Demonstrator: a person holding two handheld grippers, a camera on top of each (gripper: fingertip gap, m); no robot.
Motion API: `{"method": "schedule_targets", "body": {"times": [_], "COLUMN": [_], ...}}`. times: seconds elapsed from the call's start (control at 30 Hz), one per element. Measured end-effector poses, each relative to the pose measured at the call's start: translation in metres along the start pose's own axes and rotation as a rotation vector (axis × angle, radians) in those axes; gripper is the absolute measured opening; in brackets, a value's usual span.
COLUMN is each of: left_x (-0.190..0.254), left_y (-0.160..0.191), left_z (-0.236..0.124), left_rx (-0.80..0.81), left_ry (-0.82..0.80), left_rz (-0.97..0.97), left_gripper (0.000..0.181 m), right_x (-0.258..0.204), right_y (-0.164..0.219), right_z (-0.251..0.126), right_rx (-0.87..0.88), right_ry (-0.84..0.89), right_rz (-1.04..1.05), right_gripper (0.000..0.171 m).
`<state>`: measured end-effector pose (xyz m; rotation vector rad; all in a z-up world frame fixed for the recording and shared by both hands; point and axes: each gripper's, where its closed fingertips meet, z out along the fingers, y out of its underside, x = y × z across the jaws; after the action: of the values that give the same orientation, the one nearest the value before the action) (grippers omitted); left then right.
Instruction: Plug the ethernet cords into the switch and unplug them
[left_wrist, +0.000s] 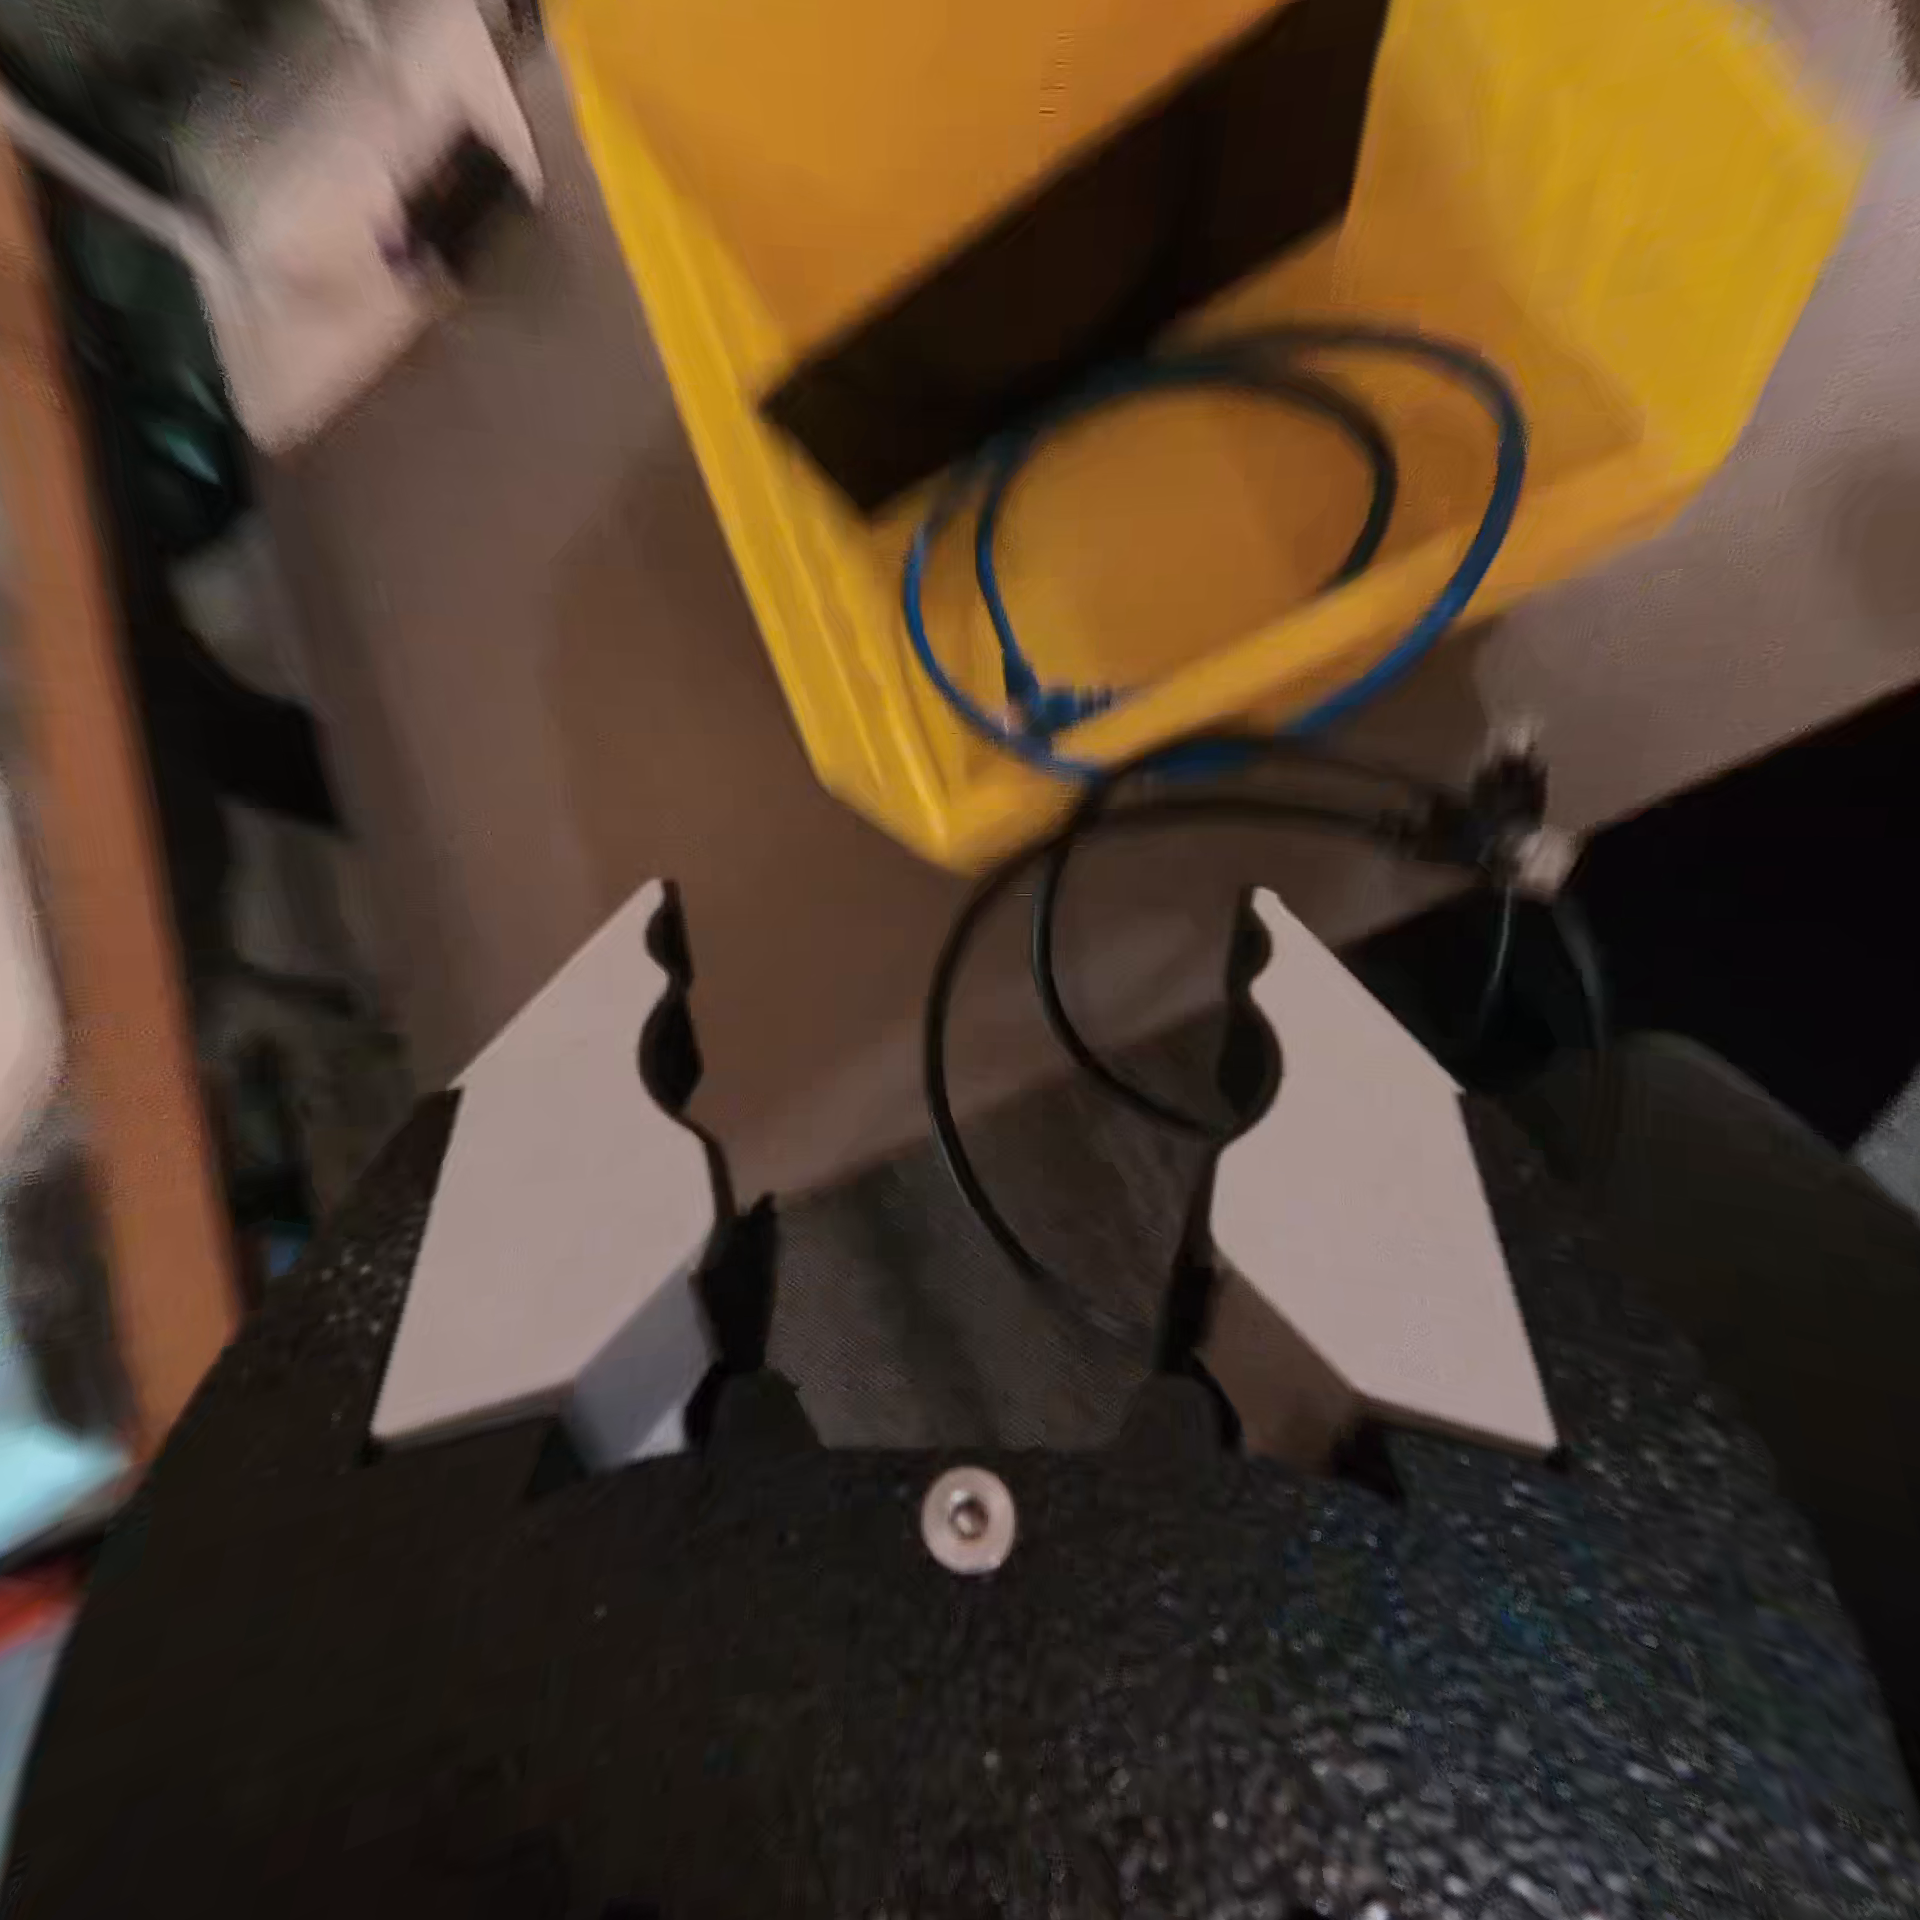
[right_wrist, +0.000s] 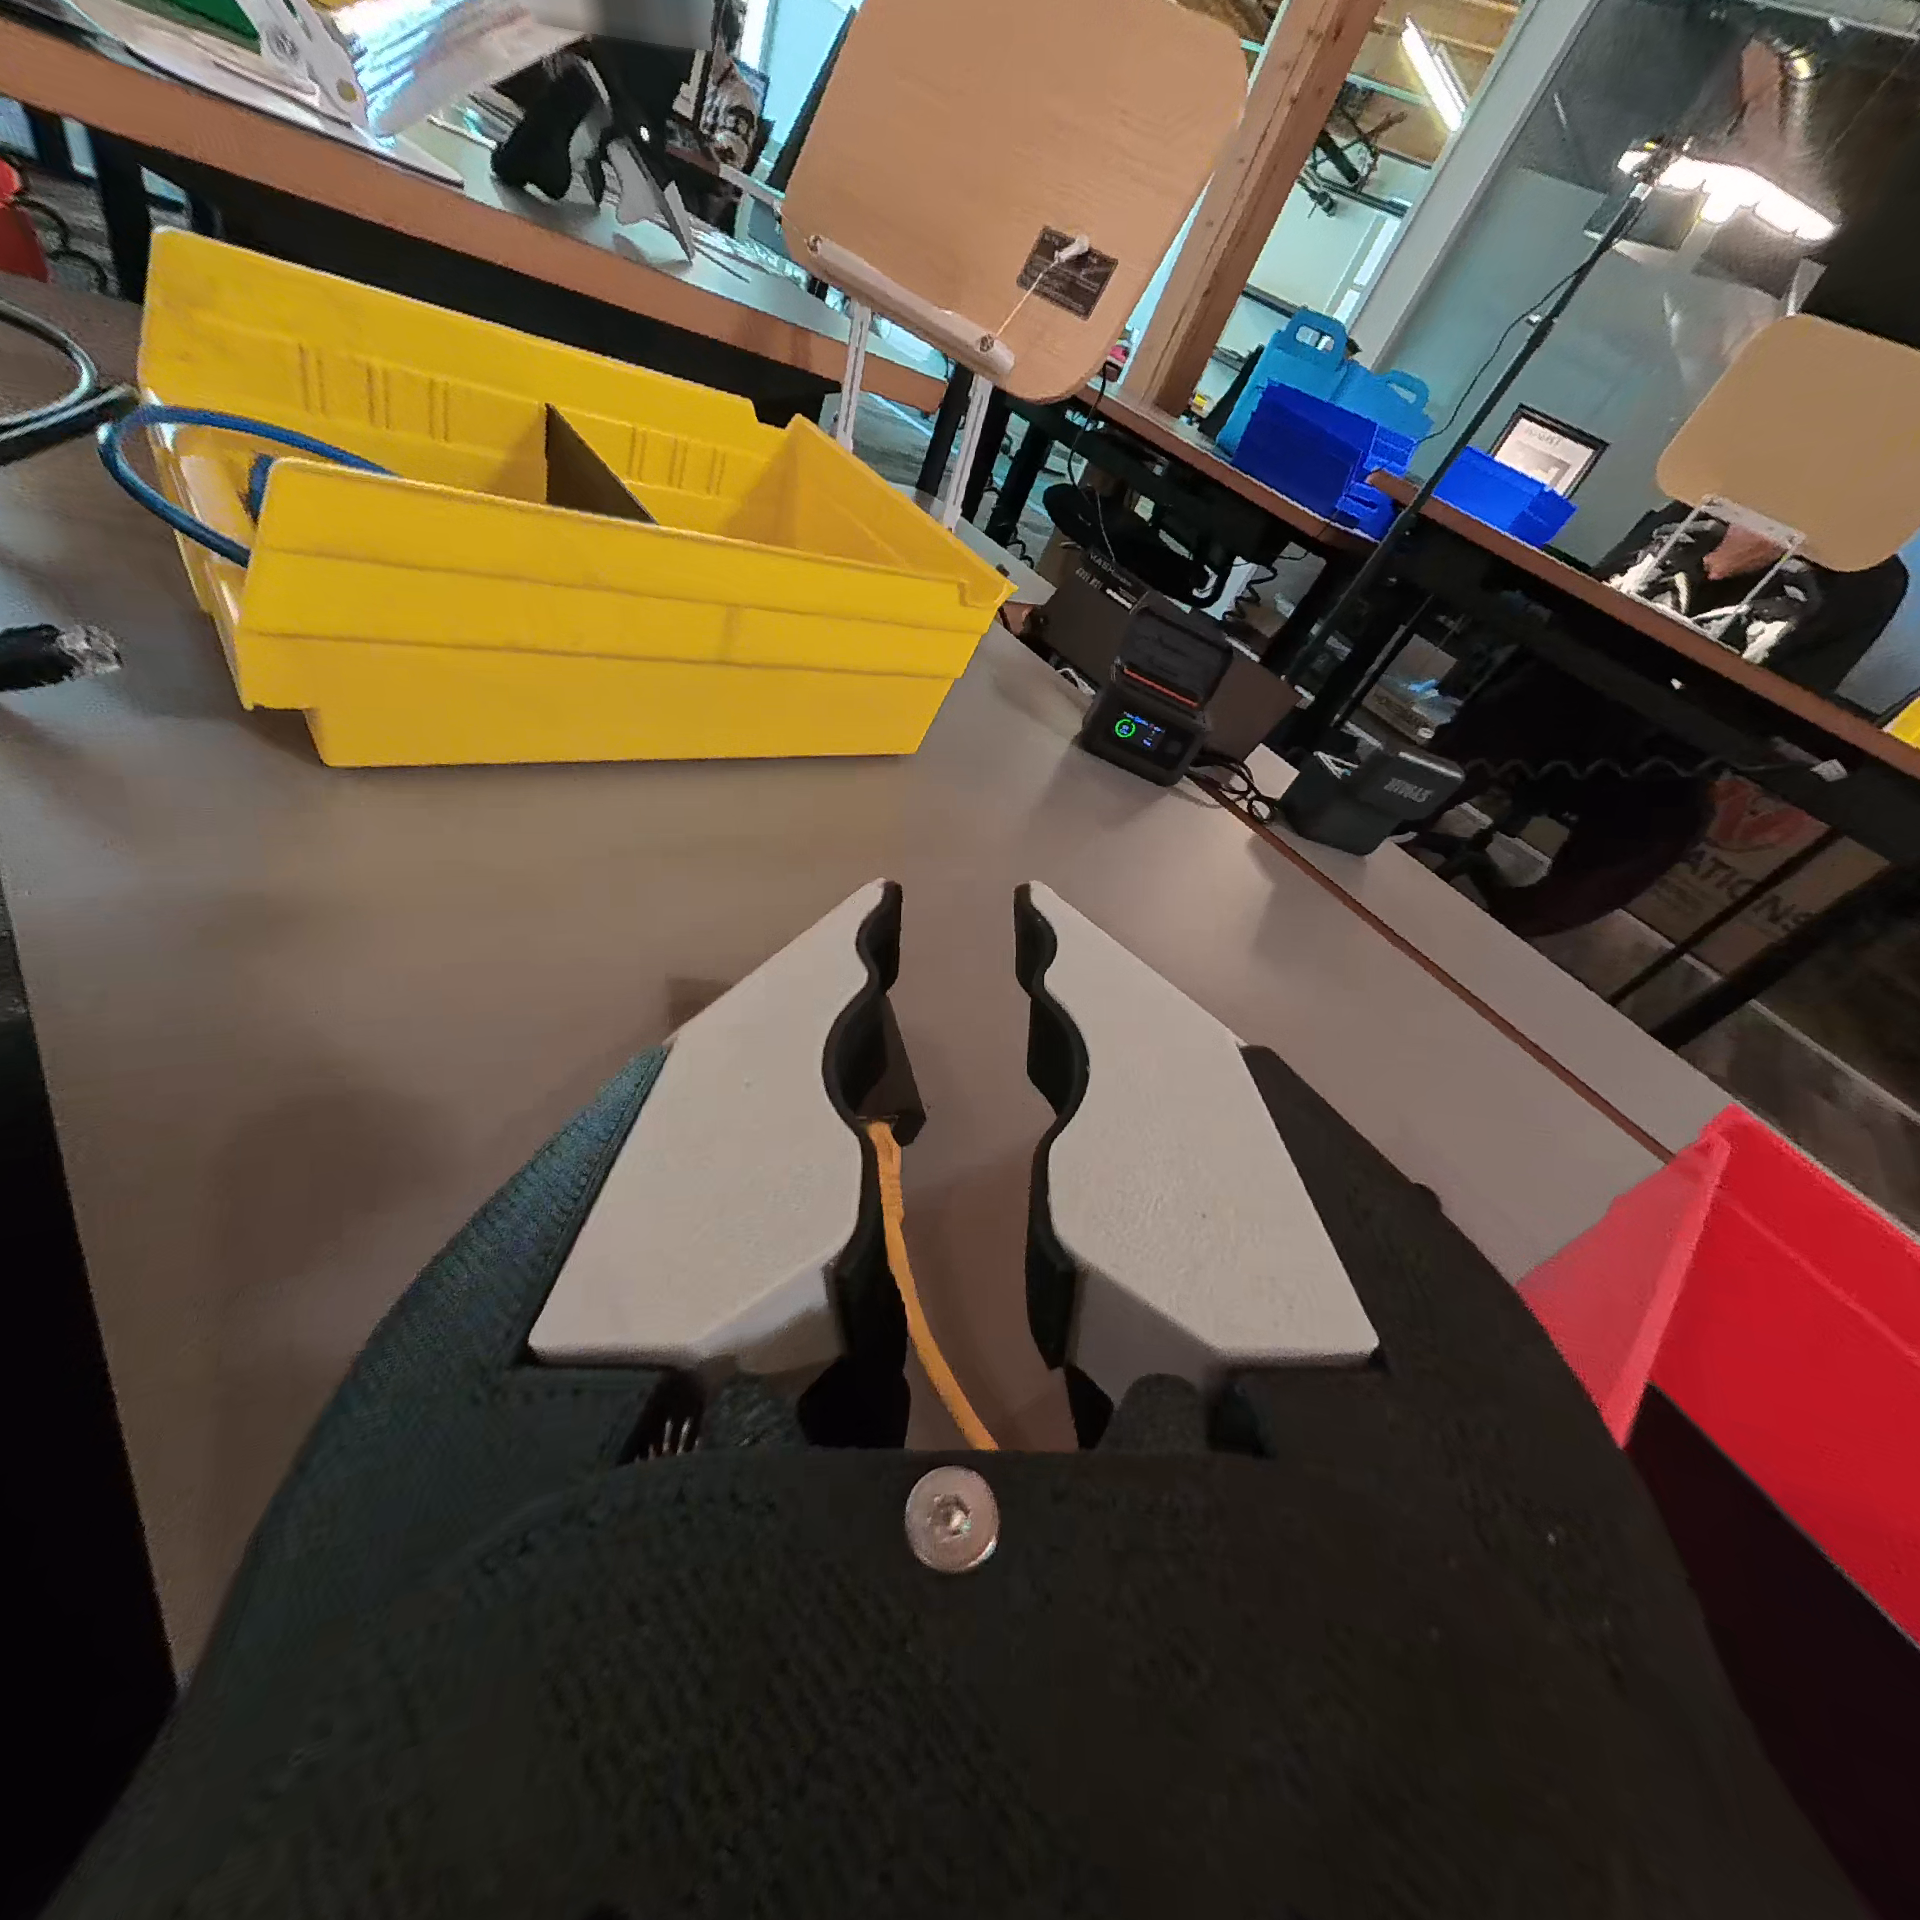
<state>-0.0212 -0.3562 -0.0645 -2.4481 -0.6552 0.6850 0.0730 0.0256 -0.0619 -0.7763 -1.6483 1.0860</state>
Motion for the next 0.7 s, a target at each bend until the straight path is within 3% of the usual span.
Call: {"method": "schedule_targets", "body": {"times": [0.03, 0.13, 0.2, 0.37, 0.5, 0.7], "left_x": [-0.002, -0.006, 0.004, 0.007, 0.019, 0.019], "left_y": [0.029, 0.102, 0.12, 0.083, 0.078, 0.069], "left_z": [0.007, 0.031, 0.045, 0.066, 0.083, 0.081], "left_rx": [-0.051, -0.195, -0.198, 0.043, 0.0, -0.007], "left_ry": [0.024, 0.054, 0.114, 0.059, 0.053, 0.013], "left_rz": [-0.06, -0.153, -0.229, -0.194, -0.103, 0.006], "left_gripper": [0.112, 0.123, 0.118, 0.082, 0.077, 0.011], "right_x": [-0.001, -0.004, -0.006, -0.009, -0.013, -0.013], "right_y": [0.0, 0.002, 0.002, 0.004, 0.009, 0.009], "right_z": [0.001, 0.005, 0.005, 0.003, 0.005, 0.004], "right_rx": [0.002, -0.008, -0.013, -0.019, -0.035, -0.035], "right_ry": [-0.007, -0.026, -0.026, -0.028, -0.041, -0.044], "right_rz": [0.01, 0.028, 0.024, 0.008, 0.011, 0.0], "right_gripper": [0.02, 0.02, 0.02, 0.02, 0.02, 0.02]}}
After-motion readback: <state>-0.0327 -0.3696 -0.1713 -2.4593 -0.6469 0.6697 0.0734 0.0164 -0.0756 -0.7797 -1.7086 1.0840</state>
